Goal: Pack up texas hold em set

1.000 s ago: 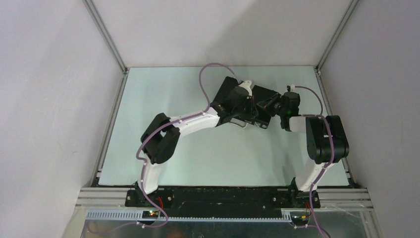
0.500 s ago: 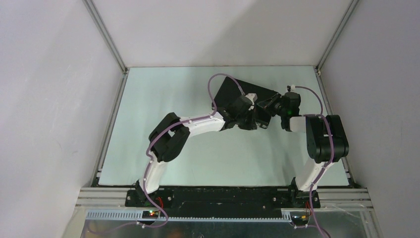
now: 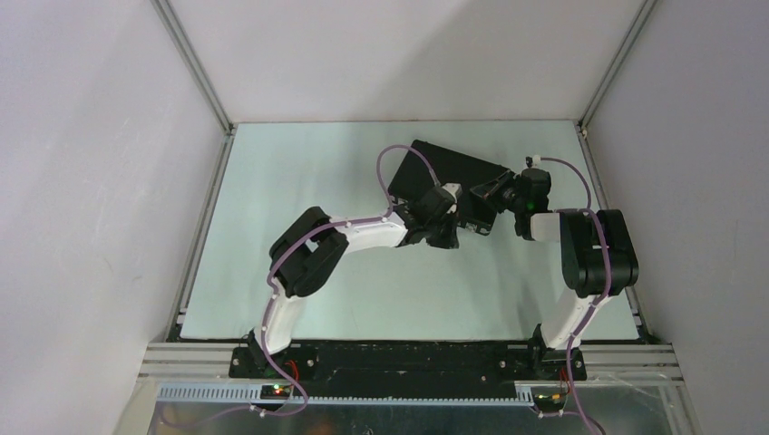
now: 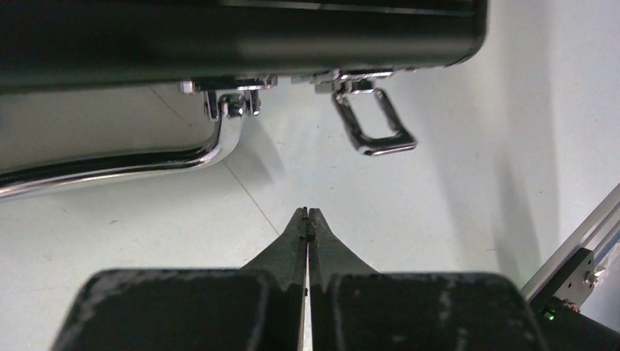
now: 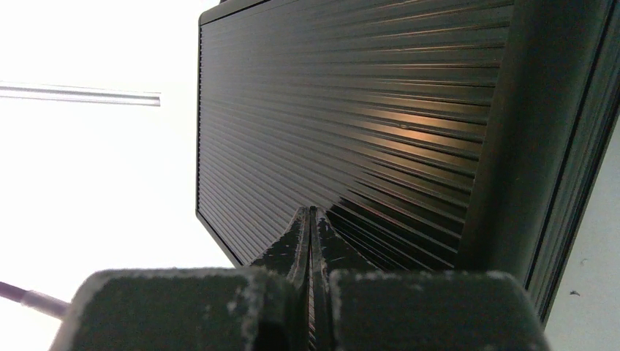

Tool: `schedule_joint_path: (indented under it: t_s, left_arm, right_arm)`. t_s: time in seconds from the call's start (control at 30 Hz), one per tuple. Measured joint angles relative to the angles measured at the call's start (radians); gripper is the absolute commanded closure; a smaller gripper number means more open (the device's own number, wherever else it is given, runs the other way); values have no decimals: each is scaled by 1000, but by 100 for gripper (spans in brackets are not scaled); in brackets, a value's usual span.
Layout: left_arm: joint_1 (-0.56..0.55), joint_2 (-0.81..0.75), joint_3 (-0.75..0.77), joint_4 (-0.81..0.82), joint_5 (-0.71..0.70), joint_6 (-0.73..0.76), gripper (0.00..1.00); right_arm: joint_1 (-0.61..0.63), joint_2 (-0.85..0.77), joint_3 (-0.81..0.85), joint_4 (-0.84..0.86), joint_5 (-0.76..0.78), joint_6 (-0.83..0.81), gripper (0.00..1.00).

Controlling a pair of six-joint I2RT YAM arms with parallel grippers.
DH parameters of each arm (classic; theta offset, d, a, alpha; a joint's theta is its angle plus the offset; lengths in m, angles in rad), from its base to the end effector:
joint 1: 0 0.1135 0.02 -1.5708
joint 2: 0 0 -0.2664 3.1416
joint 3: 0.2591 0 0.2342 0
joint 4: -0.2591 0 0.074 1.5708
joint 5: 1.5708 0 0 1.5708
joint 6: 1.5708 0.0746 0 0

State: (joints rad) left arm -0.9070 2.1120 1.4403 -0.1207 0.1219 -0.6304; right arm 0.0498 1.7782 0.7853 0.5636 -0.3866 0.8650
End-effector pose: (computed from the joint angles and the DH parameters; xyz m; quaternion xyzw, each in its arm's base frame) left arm 0.2860 -0.3803 0.1425 0.1502 0.9115 -0.3038 0.2331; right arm 0.3770 0.0470 0.1578 0.2321 0.7993 0.3792 0.4043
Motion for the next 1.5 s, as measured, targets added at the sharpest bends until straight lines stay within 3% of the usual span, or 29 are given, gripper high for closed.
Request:
schedule_joint_path:
  t_s: [0.77, 1.5]
  left_arm:
    - [30, -21, 114, 53, -5, 37, 100]
    - [26, 17, 114, 60, 47, 37, 100]
  right_arm:
    - [-5, 13, 0, 23, -23, 4, 100]
    - [-6, 19, 0, 33, -30, 7, 100]
